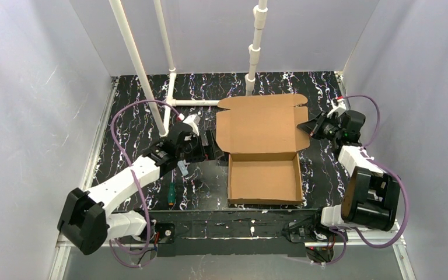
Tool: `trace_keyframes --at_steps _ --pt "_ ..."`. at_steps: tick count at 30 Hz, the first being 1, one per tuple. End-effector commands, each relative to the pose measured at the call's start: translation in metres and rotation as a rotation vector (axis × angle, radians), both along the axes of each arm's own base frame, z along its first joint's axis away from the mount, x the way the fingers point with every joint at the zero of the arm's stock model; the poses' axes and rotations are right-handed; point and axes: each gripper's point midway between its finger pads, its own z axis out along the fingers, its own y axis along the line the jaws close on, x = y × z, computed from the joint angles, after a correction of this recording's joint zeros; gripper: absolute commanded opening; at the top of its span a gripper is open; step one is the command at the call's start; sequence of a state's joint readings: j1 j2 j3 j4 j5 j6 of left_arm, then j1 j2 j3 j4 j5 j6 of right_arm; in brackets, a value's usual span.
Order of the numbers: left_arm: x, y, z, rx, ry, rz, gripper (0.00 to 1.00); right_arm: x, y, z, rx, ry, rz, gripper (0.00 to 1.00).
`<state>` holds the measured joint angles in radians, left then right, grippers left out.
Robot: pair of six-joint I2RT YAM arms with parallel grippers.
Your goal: Fold the paper box
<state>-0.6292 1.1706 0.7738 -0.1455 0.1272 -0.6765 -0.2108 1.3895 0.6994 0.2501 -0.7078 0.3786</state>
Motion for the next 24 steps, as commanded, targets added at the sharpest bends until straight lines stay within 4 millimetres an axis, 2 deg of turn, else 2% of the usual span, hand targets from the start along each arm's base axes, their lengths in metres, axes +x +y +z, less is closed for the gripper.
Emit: trace_keyframes --at_steps 1,5,10,14,18,24 --pt "0.038 -0.014 0.034 -0.098 -0.112 -0.030 0.93 0.001 -0.007 0.052 0.054 -0.226 0.023 0.01" --pt "0.057 -0.020 0.038 -0.074 -0.177 -0.113 0.97 -0.009 -0.004 0.068 0.074 -0.313 0.080 0.01" --pt "0.079 -0.017 0.020 -0.049 -0.186 -0.162 0.97 -0.025 0.007 0.091 0.052 -0.456 0.171 0.01" --pt "0.094 -0.020 0.008 -0.007 -0.212 -0.206 0.96 -0.032 0.011 0.096 0.037 -0.513 0.203 0.01" --pt "0.107 -0.016 0.012 0.012 -0.243 -0.184 0.97 -0.038 0.014 0.100 0.022 -0.554 0.227 0.01" --pt "0.110 -0.018 0.014 -0.025 -0.240 -0.174 0.95 -0.046 0.020 0.106 0.018 -0.590 0.272 0.01"
